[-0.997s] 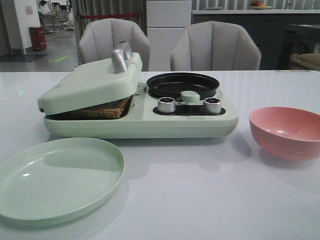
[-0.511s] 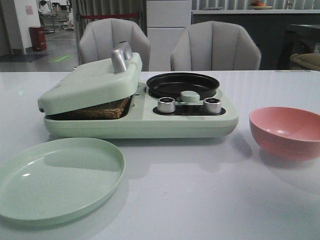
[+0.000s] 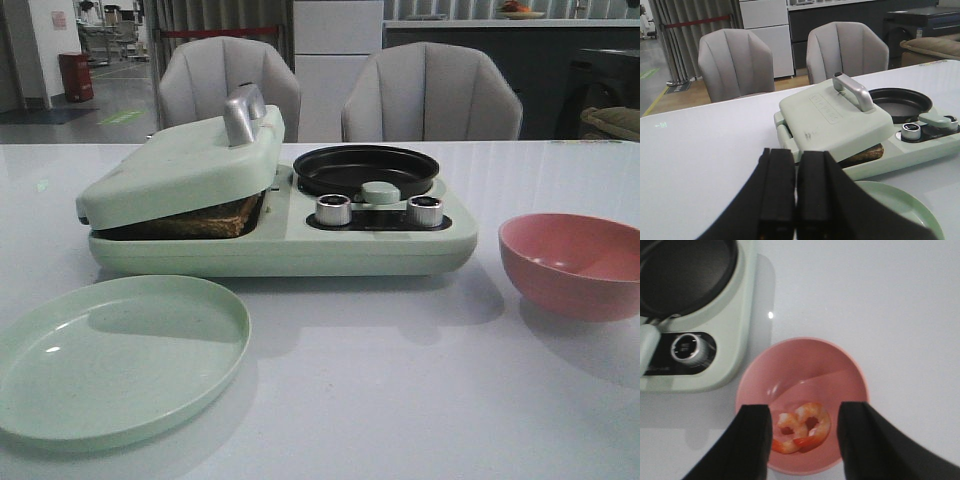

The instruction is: Make breakfast with bread and shrimp

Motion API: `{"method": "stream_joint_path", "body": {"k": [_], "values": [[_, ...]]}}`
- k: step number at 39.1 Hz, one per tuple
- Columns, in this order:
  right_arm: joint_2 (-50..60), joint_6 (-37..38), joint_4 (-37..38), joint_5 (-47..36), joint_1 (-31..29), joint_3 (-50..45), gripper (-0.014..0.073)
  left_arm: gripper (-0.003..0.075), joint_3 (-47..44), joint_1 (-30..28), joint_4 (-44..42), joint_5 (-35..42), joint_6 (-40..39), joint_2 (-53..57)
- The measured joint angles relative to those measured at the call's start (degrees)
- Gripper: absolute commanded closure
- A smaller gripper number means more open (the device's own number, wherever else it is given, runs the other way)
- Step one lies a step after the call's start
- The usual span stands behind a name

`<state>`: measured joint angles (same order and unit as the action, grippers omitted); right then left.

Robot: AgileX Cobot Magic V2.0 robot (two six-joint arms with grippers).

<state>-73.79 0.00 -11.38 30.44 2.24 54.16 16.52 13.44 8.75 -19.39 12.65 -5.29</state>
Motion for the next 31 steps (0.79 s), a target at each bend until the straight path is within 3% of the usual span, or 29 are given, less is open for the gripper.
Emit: {"method": "stream_joint_path", "body": {"k": [11, 31], "values": [[-13.2, -2.5, -0.3, 3.1, -5.6, 7.3, 0.0179, 0.0606, 0.0, 0.0, 0.0, 0.0, 0.0, 0.0], [-31.6, -7.9, -1.7, 4.6, -5.9, 13.1, 0.0202, 0.0606, 0.0, 0.0, 0.0, 0.3, 0.0, 0.0]]}}
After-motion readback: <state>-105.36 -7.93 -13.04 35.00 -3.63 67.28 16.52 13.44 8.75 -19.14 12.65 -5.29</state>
